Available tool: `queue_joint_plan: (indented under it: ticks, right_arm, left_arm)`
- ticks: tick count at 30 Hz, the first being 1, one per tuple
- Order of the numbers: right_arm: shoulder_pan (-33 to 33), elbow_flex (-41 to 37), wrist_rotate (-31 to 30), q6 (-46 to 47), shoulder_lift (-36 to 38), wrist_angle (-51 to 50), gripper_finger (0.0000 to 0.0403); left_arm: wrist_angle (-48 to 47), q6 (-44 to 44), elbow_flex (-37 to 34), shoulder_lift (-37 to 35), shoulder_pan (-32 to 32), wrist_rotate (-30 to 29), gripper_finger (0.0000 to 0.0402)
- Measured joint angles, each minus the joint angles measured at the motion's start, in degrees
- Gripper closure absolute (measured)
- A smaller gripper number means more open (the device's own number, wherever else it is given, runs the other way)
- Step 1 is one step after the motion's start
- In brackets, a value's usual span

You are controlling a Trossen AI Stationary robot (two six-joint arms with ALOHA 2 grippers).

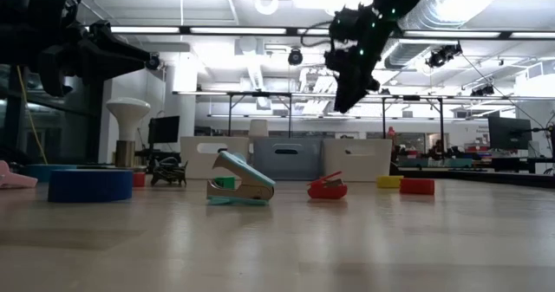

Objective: Pick and place Stapler, Stapler remover, tape
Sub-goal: Put the light blue tape into the right white bin

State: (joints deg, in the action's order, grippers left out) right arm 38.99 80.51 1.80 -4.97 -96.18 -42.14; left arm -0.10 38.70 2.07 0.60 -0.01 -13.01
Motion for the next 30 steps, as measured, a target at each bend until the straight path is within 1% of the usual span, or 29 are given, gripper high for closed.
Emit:
queue_joint_plan:
  ticks: [3, 8, 19, 21, 24, 27, 30]
  right_arm:
    - [-2.12, -1.96, -0.14, -0.33, 2.12, 0.41, 0.0247]
    - [-6.07, -10.00, -3.41, 0.34, 7.61, 2.69, 0.0247]
    - [-15.36, -34.32, -3.51, 6.32, 27.34, 22.78, 0.0247]
    - [-16.67, -37.42, -4.58, 6.67, 30.33, 24.77, 0.0247]
    - [-18.43, -40.69, -5.11, 7.11, 34.21, 26.63, 0.0247]
    - [-20.32, -42.77, -5.08, 7.75, 37.29, 28.13, 0.0247]
    - [-22.20, -44.38, -5.07, 7.47, 39.43, 29.76, 0.0247]
  left_arm:
    - [0.00, 0.00, 0.00, 0.00, 0.00, -0.03, 0.0238]
    - [-0.02, -1.11, -0.02, 0.00, 0.00, -0.03, 0.0238]
    - [-0.03, -4.03, -0.01, 0.00, 0.00, -0.13, 0.0238]
    - [-0.52, -4.50, 0.39, 0.01, 0.00, -1.46, 0.0238]
    - [-1.37, -5.16, 1.70, 0.17, 0.00, -5.74, 0.0238]
    - [-1.04, -5.83, 4.40, 1.43, 0.00, -8.73, 0.0238]
    - [-4.57, -6.80, 8.05, 3.98, 0.00, -10.78, 0.0238]
